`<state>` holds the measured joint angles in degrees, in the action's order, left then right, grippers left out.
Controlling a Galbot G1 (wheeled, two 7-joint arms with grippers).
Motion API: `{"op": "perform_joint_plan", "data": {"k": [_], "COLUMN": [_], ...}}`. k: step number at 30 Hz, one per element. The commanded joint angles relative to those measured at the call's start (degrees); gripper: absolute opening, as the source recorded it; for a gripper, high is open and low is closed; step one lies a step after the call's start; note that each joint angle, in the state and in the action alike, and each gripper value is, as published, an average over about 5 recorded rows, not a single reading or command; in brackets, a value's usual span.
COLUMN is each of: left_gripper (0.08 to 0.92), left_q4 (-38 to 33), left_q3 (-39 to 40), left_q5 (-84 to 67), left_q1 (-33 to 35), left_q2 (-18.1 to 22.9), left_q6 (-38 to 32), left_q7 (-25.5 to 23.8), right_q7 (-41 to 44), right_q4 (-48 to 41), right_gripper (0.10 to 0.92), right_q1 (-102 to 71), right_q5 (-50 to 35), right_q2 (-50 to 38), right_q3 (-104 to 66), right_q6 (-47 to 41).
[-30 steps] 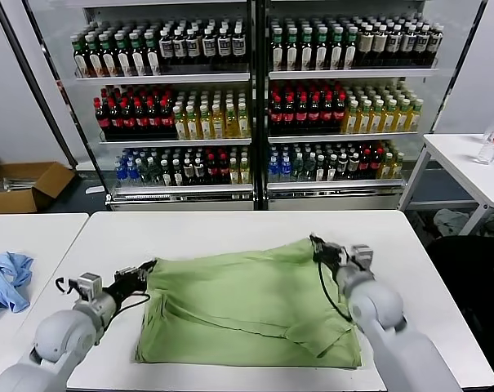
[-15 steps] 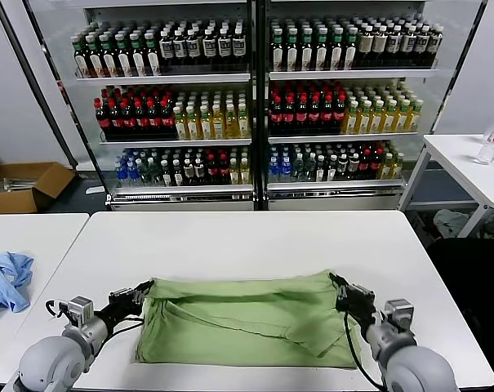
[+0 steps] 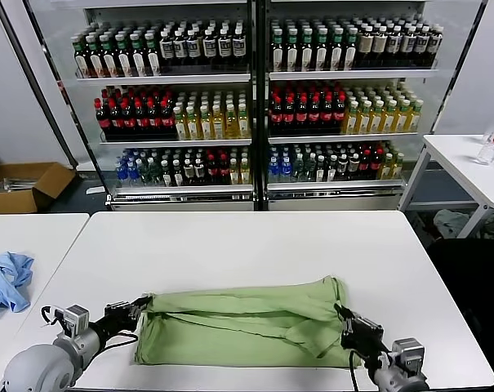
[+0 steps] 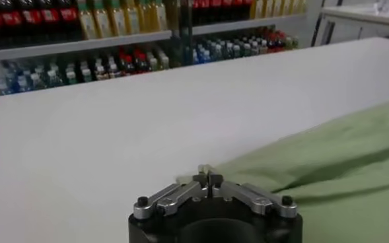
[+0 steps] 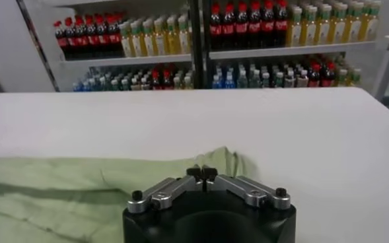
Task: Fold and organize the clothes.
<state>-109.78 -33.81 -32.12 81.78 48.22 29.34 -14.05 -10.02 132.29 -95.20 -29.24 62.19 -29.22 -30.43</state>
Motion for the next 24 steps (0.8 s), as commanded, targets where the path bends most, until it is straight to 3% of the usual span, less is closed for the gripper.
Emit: {"op": "perform_joint_plan", "data": {"k": [1, 5, 8, 13, 18, 24], "left_gripper": [0.120, 0.227, 0.314, 0.461, 0.608, 0.773], "left_q4": [-1.8, -5.9, -9.5, -13.4, -13.1, -12.0], "left_q3": [-1.6, -2.1, -1.1, 2.7, 4.7, 5.9], "left_q5": [5.2, 4.9, 3.8, 0.5, -2.9, -7.7], "left_q1": [1.3, 2.7, 4.2, 7.1, 7.4, 5.6], "left_q2": [0.5, 1.7, 3.8, 11.4, 18.2, 21.1], "left_q6": [3.3, 1.4, 0.0, -0.2, -0.5, -0.3], "left_q7": [-2.3, 6.4, 16.9, 32.6, 38.9, 42.7], "right_q7": [-0.1, -0.1, -0.4, -0.5, -0.6, -0.5], "right_q4": [1.8, 3.6, 5.1, 6.1, 5.5, 4.9], "right_gripper": [0.136, 0.240, 0.327, 0.457, 0.604, 0.772], "right_q1": [-3.9, -4.1, -4.1, -3.7, -3.3, -3.1], "right_q5": [5.0, 5.3, 5.4, 6.4, 7.4, 8.8], "right_q2": [0.2, 0.4, 0.4, 0.9, 1.0, 1.1], "right_q3": [-0.6, -3.1, -5.1, -6.1, -5.5, -4.2], "right_q6": [-0.4, 0.4, 0.8, 1.1, 1.4, 1.7]}}
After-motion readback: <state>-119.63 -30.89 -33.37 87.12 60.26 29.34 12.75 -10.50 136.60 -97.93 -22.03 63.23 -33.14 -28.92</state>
